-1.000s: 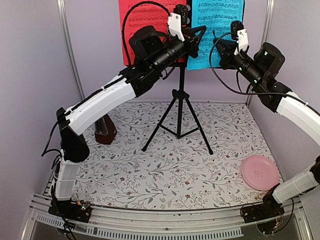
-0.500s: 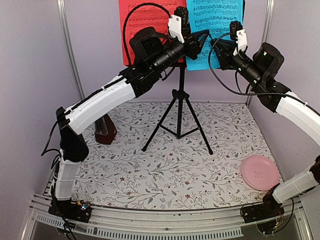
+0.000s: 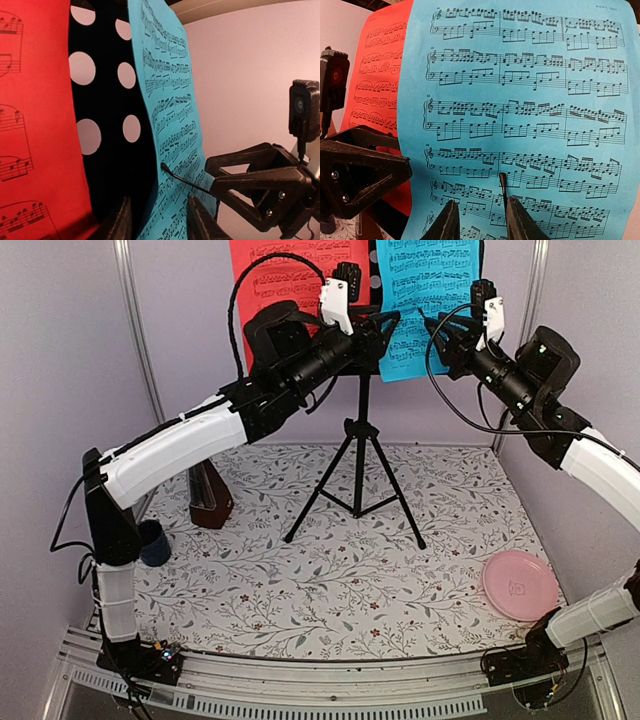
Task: Set up the instrument practice props
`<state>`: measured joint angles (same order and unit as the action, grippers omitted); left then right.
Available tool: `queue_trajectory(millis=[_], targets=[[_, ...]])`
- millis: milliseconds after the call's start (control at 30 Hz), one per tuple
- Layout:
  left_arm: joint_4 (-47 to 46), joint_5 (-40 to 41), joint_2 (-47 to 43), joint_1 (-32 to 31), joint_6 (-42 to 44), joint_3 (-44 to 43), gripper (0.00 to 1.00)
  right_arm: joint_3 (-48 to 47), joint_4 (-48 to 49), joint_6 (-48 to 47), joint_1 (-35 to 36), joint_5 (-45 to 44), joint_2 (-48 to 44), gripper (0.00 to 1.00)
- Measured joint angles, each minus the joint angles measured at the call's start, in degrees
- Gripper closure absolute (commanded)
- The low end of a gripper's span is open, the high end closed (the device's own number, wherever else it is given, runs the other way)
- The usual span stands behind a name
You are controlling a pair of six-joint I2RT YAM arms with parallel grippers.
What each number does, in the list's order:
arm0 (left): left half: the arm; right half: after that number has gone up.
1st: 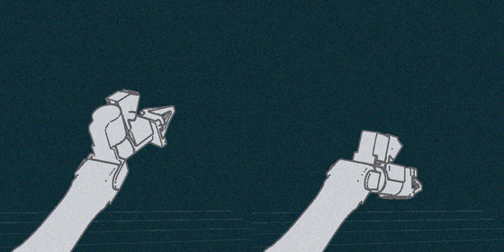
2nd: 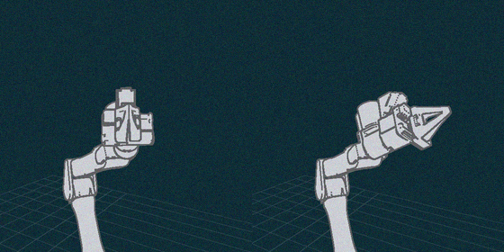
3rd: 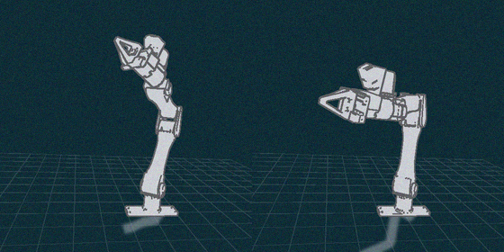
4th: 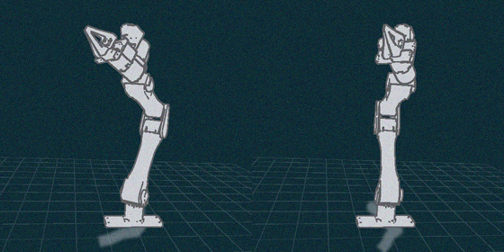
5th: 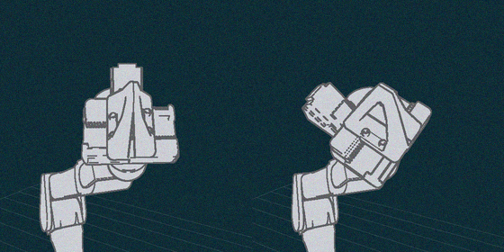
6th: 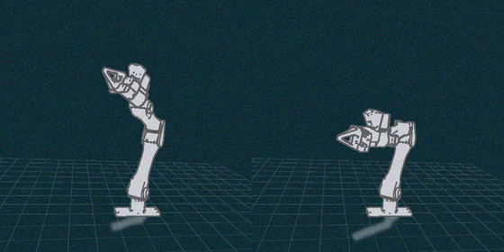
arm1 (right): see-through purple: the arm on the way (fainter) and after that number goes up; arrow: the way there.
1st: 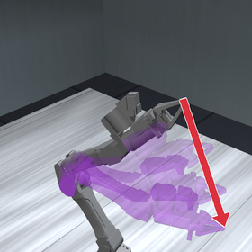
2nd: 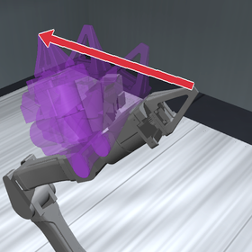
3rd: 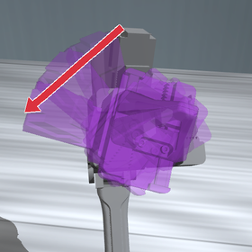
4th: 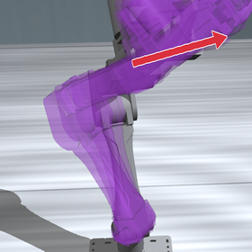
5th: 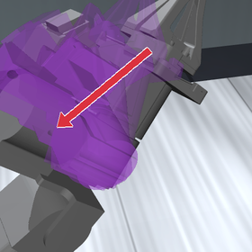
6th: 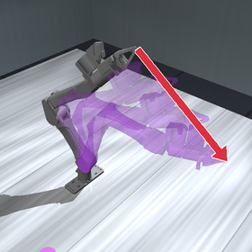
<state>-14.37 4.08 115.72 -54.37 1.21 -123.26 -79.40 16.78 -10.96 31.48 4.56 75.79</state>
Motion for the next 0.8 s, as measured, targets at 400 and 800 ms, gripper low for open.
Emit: queue_trajectory(millis=[400,800], targets=[[0.3,2.0,2.4,0.1,0.9,-5.7,1.0,5.1,0.3,1.1,0.0,-6.7,-6.5,0.59],[1.1,1.9,4.0,0.2,1.1,-7.8,0.63,6.4,0.3,1.1,0.0,-9.0,-6.8,0.57]])
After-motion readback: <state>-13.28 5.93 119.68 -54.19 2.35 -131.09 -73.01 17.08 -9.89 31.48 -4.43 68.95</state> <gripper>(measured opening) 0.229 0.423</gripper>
